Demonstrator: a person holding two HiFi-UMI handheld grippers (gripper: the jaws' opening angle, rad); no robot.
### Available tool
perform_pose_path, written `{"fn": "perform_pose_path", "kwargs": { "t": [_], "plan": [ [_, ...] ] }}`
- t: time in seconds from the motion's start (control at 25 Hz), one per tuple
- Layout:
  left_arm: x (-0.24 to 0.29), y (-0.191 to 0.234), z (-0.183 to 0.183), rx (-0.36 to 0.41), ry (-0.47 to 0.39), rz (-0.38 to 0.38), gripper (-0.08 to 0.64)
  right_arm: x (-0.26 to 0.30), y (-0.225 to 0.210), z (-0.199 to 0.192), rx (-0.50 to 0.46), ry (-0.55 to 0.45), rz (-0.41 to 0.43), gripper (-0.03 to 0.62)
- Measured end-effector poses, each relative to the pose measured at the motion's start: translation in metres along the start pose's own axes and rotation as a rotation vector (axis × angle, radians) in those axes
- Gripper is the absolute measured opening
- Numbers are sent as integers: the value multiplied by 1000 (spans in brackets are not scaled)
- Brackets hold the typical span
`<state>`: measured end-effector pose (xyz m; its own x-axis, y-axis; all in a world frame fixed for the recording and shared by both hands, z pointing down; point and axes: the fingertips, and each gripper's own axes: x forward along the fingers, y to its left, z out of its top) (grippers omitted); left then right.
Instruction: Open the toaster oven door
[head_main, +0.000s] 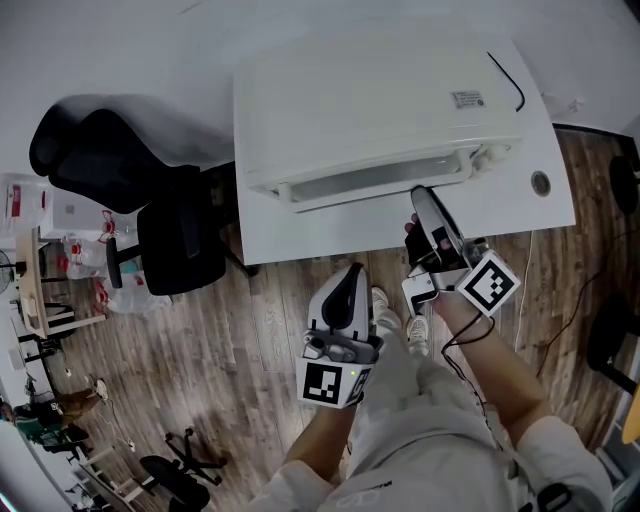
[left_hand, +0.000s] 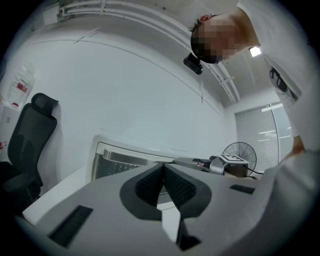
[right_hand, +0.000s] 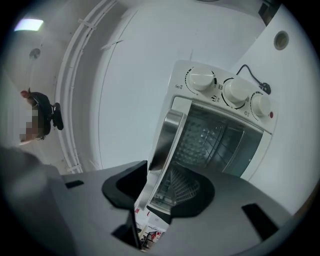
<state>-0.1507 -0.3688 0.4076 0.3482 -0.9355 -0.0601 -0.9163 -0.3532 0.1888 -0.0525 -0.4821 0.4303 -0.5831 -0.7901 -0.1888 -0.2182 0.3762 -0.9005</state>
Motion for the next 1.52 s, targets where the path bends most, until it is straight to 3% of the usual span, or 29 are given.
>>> {"fn": "perform_pose_path", "kwargs": {
  "t": [0.56,0.88,1.52],
  "plan": [
    [5,12,-4,-26,-5,6,8,19,0,1,55,-54,2,147],
    [8,11,-6,-34,-3,5,8,15,-4,-2,152,-89,-12,129],
    [-25,-20,-20,-31,19,-6,8,-53,-3,-37,185,-7,-52,123]
  ]
}}
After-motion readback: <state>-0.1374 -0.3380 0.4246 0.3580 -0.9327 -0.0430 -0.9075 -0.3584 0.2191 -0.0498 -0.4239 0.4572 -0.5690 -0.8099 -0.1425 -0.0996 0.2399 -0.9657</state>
